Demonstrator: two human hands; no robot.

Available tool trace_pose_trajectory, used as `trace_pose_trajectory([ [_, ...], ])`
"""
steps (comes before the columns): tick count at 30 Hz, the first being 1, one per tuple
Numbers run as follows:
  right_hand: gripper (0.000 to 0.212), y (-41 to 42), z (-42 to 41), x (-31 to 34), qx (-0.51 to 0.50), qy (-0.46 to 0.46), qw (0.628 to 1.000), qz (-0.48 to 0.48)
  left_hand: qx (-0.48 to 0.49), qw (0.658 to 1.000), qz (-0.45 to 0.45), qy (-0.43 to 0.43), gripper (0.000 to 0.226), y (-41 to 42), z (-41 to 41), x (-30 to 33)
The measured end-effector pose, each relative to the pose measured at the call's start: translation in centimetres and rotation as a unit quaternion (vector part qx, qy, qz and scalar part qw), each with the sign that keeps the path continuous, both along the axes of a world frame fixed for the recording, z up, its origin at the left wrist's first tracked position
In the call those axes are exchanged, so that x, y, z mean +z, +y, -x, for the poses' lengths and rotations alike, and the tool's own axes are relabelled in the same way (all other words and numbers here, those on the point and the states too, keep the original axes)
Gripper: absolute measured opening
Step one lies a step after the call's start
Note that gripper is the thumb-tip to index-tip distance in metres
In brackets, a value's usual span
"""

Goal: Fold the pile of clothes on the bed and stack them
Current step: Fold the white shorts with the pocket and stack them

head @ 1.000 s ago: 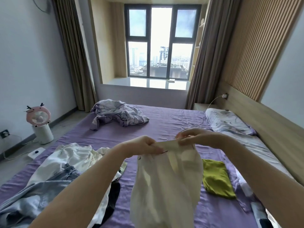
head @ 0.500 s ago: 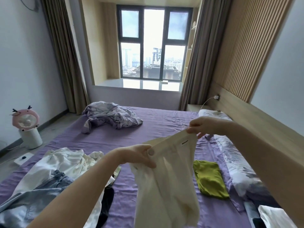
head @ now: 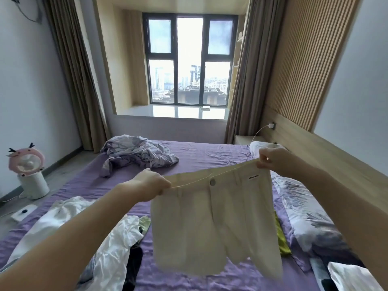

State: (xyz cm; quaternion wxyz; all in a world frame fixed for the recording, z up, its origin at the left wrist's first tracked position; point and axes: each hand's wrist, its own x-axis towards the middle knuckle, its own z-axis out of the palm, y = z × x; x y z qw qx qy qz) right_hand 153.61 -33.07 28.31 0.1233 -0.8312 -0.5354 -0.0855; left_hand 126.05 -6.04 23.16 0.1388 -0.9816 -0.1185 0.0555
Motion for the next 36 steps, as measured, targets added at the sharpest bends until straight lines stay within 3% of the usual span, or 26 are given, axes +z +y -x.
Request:
trace_pose_trajectory([
  [4, 0.042, -1.0, -0.3, -0.3, 0.016, -0.009, 0.999, -0.028, -0.01, 0.997, 0.008, -0.072, 0.012, 0.3, -0.6, 2.3],
  [6, 0.051, -1.4, -0.1, -0.3, 0.036, -0.003, 0.996, -0.081, 0.039, 0.991, 0.018, -0.123, 0.012, 0.5, -0.6, 3.2],
  [10, 0.051, -1.4, 0.3, -0.5, 0.037, 0.014, 0.991, -0.126, 0.094, 0.985, -0.025, -0.141, 0.018, 0.8, -1.2, 3.9],
  [12, 0.048, -1.4, 0.3, -0.7, 0.029, 0.04, 0.99, -0.136, 0.074, 0.982, -0.042, -0.17, 0.019, 0.9, -1.2, 3.7],
  [15, 0.035, -1.6, 0.5, -0.8, 0.011, 0.094, 0.989, -0.112, 0.054, 0.981, 0.028, -0.186, 0.016, 1.4, -0.9, 3.3],
  [17, 0.027, -1.7, 0.8, -1.0, -0.002, 0.121, 0.988, -0.093, 0.06, 0.957, 0.145, -0.243, 0.015, 1.5, -0.7, 3.4],
  [19, 0.026, -1.7, 1.2, -1.1, -0.007, 0.123, 0.986, -0.11, 0.087, 0.928, 0.171, -0.32, 0.022, 1.1, -0.4, 3.8],
  [22, 0.025, -1.6, 2.1, -0.9, -0.003, 0.067, 0.988, -0.136, 0.113, 0.921, 0.08, -0.365, 0.026, 0.0, -0.1, 4.0],
  [25, 0.027, -1.2, 3.1, -0.4, 0.015, -0.003, 0.991, -0.13, 0.114, 0.945, -0.124, -0.279, 0.019, -1.9, -0.5, 4.6],
  [27, 0.026, -1.2, 3.2, -0.1, 0.022, -0.006, 0.99, -0.136, 0.111, 0.949, -0.148, -0.255, 0.017, -2.4, -0.6, 4.7],
  [29, 0.026, -1.4, 3.1, 0.2, 0.019, 0.002, 0.99, -0.14, 0.105, 0.952, -0.072, -0.277, 0.014, -2.0, -0.3, 4.5],
  [32, 0.026, -2.0, 2.6, 0.5, 0.009, 0.036, 0.989, -0.144, 0.107, 0.911, 0.217, -0.335, 0.012, -0.7, 0.1, 4.1],
  [33, 0.025, -2.2, 2.5, 0.5, 0.011, 0.056, 0.987, -0.15, 0.116, 0.9, 0.268, -0.324, 0.017, -0.2, 0.3, 4.0],
  [36, 0.022, -2.2, 2.2, 0.4, 0.001, 0.084, 0.983, -0.162, 0.122, 0.866, 0.409, -0.259, 0.062, 0.5, 0.7, 3.7],
])
